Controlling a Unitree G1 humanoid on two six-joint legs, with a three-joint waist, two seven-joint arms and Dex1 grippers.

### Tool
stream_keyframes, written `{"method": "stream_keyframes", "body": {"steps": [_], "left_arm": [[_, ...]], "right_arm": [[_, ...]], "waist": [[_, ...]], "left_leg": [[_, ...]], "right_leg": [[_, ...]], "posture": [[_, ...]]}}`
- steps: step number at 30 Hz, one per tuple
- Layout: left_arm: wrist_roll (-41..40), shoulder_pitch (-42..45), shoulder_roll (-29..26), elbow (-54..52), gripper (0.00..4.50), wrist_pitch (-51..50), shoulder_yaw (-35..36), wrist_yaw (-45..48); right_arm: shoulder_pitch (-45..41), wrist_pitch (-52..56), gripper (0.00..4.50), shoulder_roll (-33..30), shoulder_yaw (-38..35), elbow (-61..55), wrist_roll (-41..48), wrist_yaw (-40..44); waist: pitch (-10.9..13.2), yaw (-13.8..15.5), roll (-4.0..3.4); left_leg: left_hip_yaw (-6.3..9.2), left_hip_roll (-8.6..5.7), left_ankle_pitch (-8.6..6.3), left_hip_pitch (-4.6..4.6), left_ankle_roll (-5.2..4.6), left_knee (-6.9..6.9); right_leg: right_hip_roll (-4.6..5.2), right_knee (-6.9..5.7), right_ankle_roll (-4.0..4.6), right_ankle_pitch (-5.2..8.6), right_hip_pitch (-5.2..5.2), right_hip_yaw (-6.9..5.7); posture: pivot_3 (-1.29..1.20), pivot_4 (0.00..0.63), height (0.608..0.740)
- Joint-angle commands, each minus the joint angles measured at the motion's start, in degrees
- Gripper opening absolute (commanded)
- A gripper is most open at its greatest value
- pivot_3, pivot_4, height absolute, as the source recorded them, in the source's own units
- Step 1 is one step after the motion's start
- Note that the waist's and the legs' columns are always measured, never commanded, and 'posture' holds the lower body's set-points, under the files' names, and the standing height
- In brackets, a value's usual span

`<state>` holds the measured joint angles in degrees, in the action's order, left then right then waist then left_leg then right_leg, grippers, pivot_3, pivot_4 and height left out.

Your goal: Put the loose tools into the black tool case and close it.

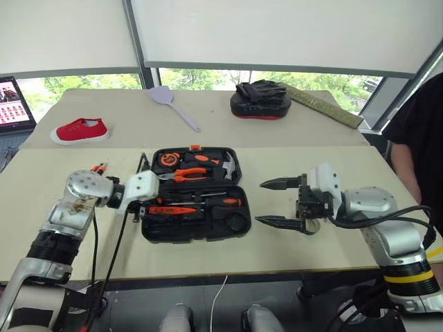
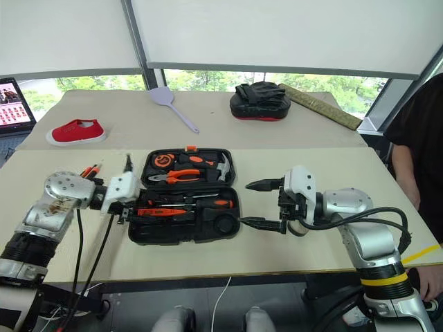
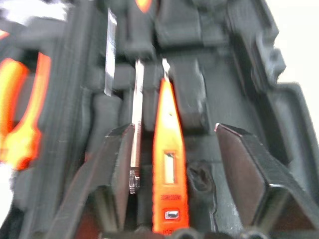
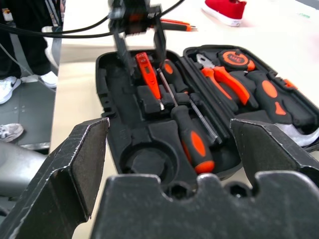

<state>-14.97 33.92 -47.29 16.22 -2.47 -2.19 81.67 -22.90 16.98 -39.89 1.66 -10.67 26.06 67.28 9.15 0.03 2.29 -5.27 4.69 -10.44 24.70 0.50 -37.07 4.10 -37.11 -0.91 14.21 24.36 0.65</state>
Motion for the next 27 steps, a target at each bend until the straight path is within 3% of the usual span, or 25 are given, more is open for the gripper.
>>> {"method": "stream_keyframes", "body": {"steps": [1,4,10,23,27], "left_arm": [[-3.9,-0.8,0.6,-0.9,2.78,-1.0,4.0,-1.3],[-4.3,-3.3,2.3,-0.9,2.13,-1.4,4.1,-2.5],[-1.2,-7.2,5.1,-0.1,0.10,0.5,2.5,-5.9],[7.3,-7.8,5.3,7.3,0.02,4.5,-2.0,-10.2],[6.0,-9.1,6.0,5.7,0.02,5.7,-2.1,-9.8]], "right_arm": [[-0.3,0.5,4.50,-0.7,-1.3,-1.6,0.9,-0.1],[-0.7,0.6,4.50,-0.5,-1.0,-1.5,1.1,-0.1],[-1.2,0.8,4.50,0.3,-1.0,-1.0,1.0,-0.7],[-0.7,3.0,4.50,1.8,-0.3,-2.6,1.1,-3.6],[-0.9,2.8,4.50,2.2,-0.3,-2.2,1.0,-3.9]], "waist": [[0.0,0.0,0.00],[0.0,0.0,-0.01],[0.0,0.3,-0.01],[-0.1,0.6,-0.10],[-0.1,0.6,-0.16]], "left_leg": [[0.00,0.00,0.00,-0.02,0.00,0.00],[0.00,-0.02,0.00,-0.06,0.00,-0.01],[0.00,-0.01,0.00,-0.04,0.00,-0.06],[-0.01,-0.02,0.00,-0.11,0.01,-0.06],[-0.01,-0.01,0.01,-0.32,0.01,-0.06]], "right_leg": [[0.00,0.00,0.00,0.00,-0.03,0.00],[0.03,0.00,0.00,0.00,-0.07,0.00],[0.02,-0.01,0.00,-0.01,-0.06,-0.02],[0.03,-0.02,0.01,-0.01,-0.12,-0.01],[0.02,-0.05,0.02,-0.02,-0.27,0.00]], "posture": [[0.00,0.150,0.740],[0.00,0.150,0.740],[0.00,0.150,0.740],[0.00,0.150,0.740],[0.00,0.150,0.740]]}}
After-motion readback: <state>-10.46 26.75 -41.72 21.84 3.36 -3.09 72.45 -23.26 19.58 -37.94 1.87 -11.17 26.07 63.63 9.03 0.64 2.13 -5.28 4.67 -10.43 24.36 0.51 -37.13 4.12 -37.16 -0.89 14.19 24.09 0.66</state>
